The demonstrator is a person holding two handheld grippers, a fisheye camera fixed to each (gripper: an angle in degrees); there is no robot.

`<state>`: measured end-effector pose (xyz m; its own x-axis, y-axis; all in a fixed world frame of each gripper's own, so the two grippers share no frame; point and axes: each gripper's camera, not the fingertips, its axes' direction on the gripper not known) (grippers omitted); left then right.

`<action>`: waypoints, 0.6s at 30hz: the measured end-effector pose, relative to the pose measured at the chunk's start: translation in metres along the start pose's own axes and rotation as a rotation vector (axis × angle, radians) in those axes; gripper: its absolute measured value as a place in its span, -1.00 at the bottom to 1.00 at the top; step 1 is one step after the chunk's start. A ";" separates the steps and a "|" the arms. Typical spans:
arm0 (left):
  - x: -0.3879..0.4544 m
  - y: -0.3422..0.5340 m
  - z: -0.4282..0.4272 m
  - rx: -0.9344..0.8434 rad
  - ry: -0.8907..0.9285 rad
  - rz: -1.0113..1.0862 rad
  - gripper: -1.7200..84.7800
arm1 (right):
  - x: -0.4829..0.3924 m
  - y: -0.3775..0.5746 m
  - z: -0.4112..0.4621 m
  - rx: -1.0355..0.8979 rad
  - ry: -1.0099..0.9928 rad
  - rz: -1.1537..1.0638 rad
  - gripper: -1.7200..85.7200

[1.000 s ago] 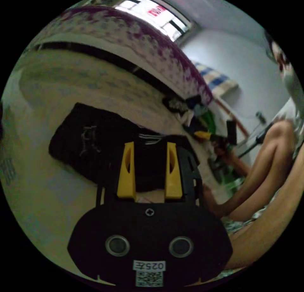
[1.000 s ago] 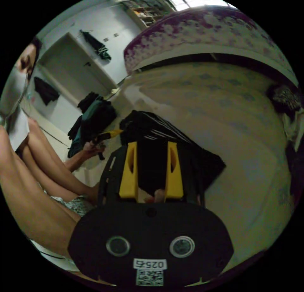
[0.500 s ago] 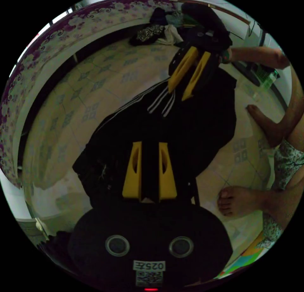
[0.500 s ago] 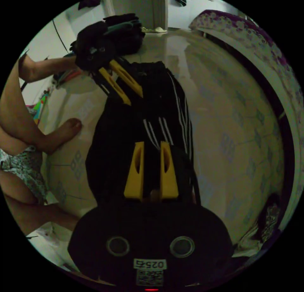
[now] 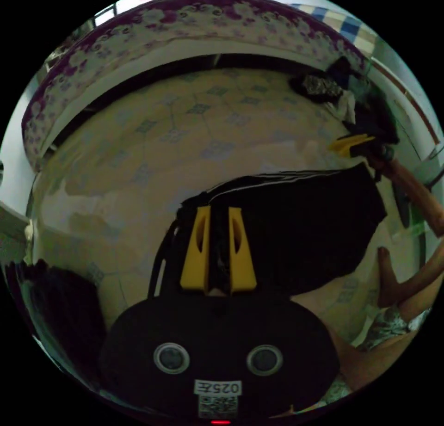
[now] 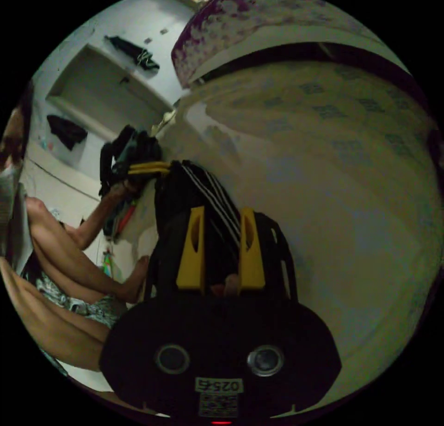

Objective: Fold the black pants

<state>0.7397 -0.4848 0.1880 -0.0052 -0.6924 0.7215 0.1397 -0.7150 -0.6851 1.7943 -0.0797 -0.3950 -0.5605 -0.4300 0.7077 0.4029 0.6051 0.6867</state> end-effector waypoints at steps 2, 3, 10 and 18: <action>0.027 0.022 -0.032 0.102 0.192 -0.031 -0.88 | 0.027 0.023 -0.057 0.070 0.024 0.094 -0.64; 0.038 0.027 -0.038 0.140 0.271 -0.026 -0.87 | 0.034 0.029 -0.068 0.072 0.028 0.119 -0.62; 0.289 0.043 -0.035 0.144 0.602 0.416 -0.69 | 0.137 0.097 -0.158 0.102 -0.106 0.507 -0.55; 0.442 0.049 -0.019 0.041 0.152 0.763 -0.66 | 0.207 0.062 -0.179 -0.052 -0.101 0.527 -0.67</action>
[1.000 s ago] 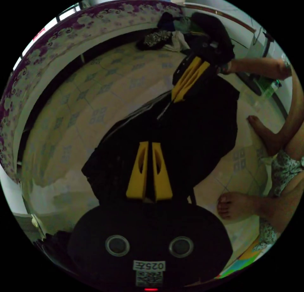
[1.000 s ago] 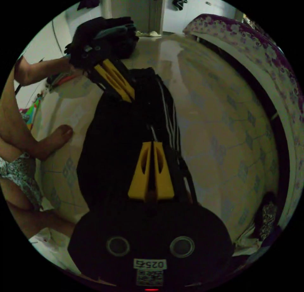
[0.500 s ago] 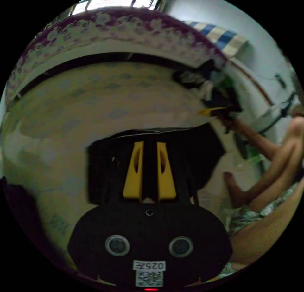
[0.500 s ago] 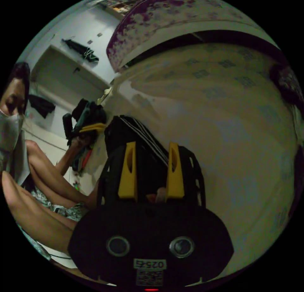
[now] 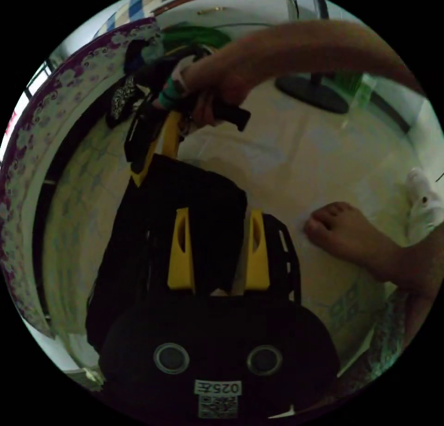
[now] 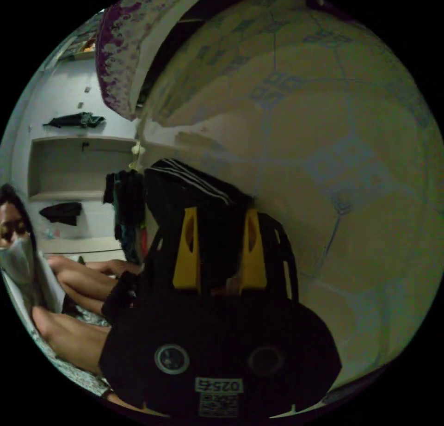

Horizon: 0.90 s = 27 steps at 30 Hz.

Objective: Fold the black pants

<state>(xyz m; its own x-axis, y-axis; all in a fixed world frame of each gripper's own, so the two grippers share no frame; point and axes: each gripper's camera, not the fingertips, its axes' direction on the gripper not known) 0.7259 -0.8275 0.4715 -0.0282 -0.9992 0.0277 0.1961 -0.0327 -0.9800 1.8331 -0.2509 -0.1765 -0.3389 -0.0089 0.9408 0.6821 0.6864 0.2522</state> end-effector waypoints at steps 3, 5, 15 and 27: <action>0.009 -0.003 -0.001 0.054 -0.105 -0.059 -0.75 | 0.011 -0.012 -0.022 0.039 0.056 -0.001 -0.75; 0.001 -0.008 -0.016 0.069 -0.078 -0.121 -0.83 | 0.027 -0.018 -0.040 0.063 0.032 0.019 -0.78; -0.077 -0.054 -0.172 0.377 0.568 -0.186 -0.92 | 0.117 0.054 -0.170 0.262 -0.449 0.307 -0.81; -0.290 0.067 -0.359 0.667 0.666 -0.815 -0.81 | 0.056 -0.092 -0.077 0.206 -0.512 -0.145 -0.70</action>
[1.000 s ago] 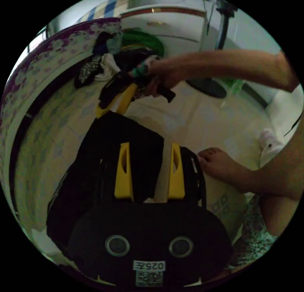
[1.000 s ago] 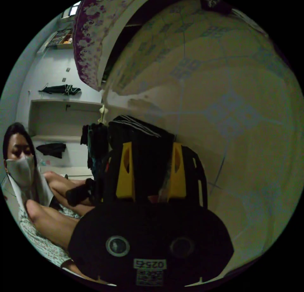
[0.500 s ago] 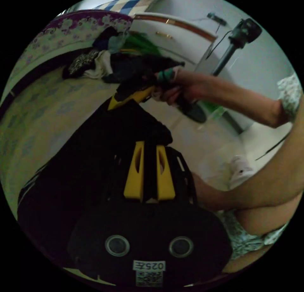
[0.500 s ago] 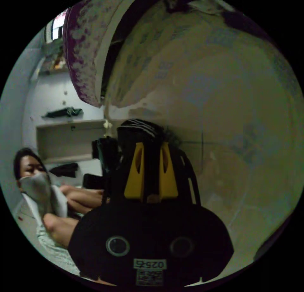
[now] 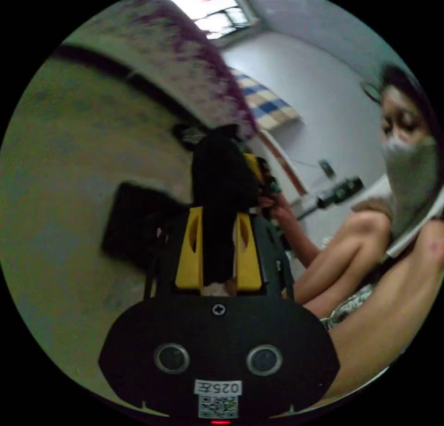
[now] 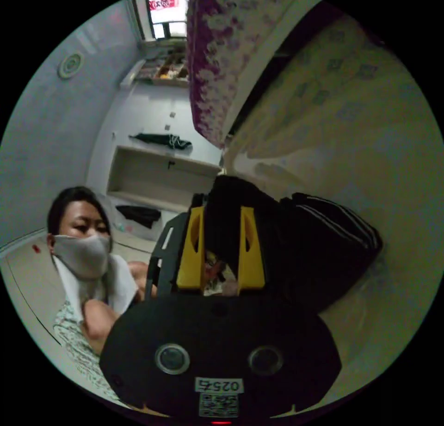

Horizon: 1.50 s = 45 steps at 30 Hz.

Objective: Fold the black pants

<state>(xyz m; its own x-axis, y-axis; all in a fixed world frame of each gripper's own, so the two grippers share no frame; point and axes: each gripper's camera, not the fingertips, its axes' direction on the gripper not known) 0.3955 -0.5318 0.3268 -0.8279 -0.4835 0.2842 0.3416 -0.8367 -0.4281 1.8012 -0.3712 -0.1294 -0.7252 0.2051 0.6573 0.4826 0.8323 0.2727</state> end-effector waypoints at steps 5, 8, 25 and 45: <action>-0.053 0.019 -0.088 0.105 -0.223 -0.494 -0.72 | 0.102 0.006 0.029 0.045 0.088 0.027 -0.60; -0.024 0.006 -0.071 0.039 -0.129 -0.615 -0.63 | 0.140 0.033 0.014 0.103 0.284 0.012 -0.52; 0.168 -0.158 0.086 -0.130 0.287 -0.875 -0.73 | 0.512 -0.058 0.205 -0.061 0.232 0.224 -0.71; 0.612 -0.312 -0.198 0.632 0.127 -0.505 -0.97 | 0.566 -0.193 0.840 -0.858 0.025 -0.188 -0.81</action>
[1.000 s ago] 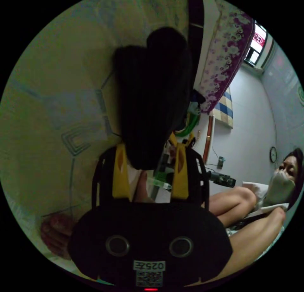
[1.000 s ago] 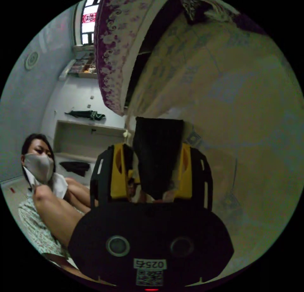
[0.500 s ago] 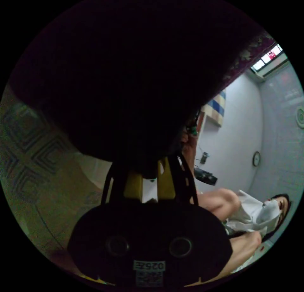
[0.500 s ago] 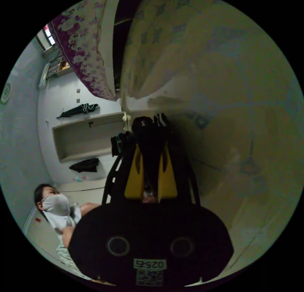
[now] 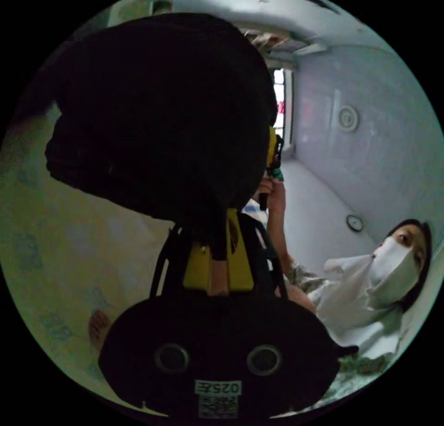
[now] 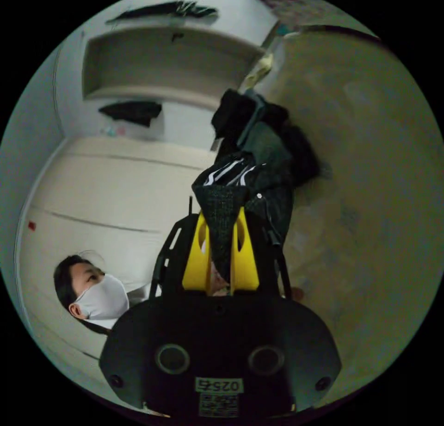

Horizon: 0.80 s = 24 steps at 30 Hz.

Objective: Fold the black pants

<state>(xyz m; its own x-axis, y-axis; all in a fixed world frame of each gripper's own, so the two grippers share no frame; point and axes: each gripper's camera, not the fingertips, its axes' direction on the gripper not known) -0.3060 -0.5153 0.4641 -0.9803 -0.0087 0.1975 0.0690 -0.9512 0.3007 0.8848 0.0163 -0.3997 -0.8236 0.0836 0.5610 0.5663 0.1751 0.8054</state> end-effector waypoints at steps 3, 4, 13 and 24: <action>0.113 0.037 -0.034 0.281 -0.223 0.176 -0.97 | -0.001 -0.084 0.091 -0.163 -0.008 -0.206 -0.81; 0.148 0.047 -0.038 0.377 -0.282 0.198 -0.97 | 0.003 -0.116 0.123 -0.210 0.001 -0.274 -0.81; 0.118 0.027 0.015 0.631 -0.333 -0.178 -0.90 | 0.230 -0.293 0.342 -0.371 0.407 -0.238 -0.58; 0.165 0.183 0.130 0.757 -0.264 -0.008 -0.86 | 0.474 -0.206 0.269 0.035 0.376 -0.365 -0.69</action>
<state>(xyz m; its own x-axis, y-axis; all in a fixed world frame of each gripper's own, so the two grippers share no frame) -0.4307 -0.6508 0.6726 -0.9116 0.1606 0.3785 0.2621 -0.4822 0.8359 0.3695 0.2834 -0.3507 -0.8957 -0.3452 0.2803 0.2382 0.1600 0.9580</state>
